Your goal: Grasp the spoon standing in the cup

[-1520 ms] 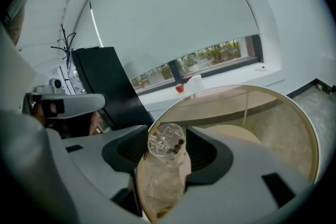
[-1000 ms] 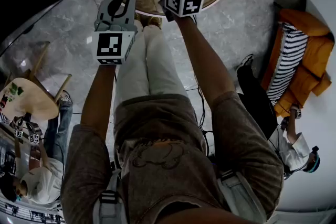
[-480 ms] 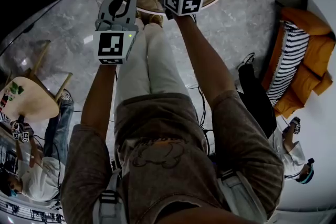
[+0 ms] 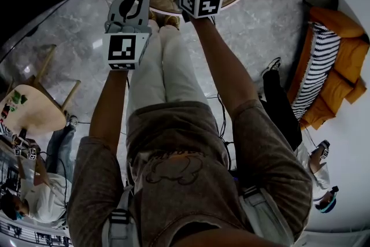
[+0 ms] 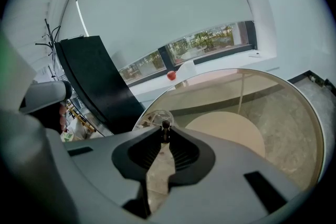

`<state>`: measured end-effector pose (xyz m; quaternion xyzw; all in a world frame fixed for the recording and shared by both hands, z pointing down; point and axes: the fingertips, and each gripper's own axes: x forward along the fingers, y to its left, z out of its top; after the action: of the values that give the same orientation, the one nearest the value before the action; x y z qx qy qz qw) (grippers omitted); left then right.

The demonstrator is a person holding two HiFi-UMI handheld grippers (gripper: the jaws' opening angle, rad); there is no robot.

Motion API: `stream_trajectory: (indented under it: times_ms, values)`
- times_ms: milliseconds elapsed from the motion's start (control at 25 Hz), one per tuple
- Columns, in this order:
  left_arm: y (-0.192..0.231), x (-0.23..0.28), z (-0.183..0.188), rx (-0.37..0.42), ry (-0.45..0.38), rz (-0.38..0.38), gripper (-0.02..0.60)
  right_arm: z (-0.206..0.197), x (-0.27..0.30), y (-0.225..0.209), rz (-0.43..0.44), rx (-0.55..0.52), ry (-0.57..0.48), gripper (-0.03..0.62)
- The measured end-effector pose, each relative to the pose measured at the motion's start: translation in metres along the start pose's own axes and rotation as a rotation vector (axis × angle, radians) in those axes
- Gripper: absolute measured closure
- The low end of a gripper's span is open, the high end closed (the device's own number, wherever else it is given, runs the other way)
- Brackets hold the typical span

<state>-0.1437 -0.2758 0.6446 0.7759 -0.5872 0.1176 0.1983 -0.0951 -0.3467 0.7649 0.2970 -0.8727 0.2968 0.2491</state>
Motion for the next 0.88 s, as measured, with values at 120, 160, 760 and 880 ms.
stream_trajectory:
  times_ms: [120,160,760,880]
  values:
    - [-0.003,0.000,0.006,-0.001,0.004,-0.008,0.565,0.008,-0.009,0.001,-0.010,0.003,-0.007,0.531]
    - [-0.005,-0.001,0.010,-0.001,0.004,-0.012,0.565,0.012,-0.012,0.002,-0.011,0.003,-0.009,0.531]
    - [-0.029,-0.033,0.120,-0.025,-0.042,-0.025,0.565,0.127,-0.117,0.046,-0.011,-0.081,-0.159,0.531]
    - [-0.036,-0.047,0.145,-0.012,-0.055,-0.023,0.565,0.153,-0.146,0.058,-0.012,-0.097,-0.204,0.531]
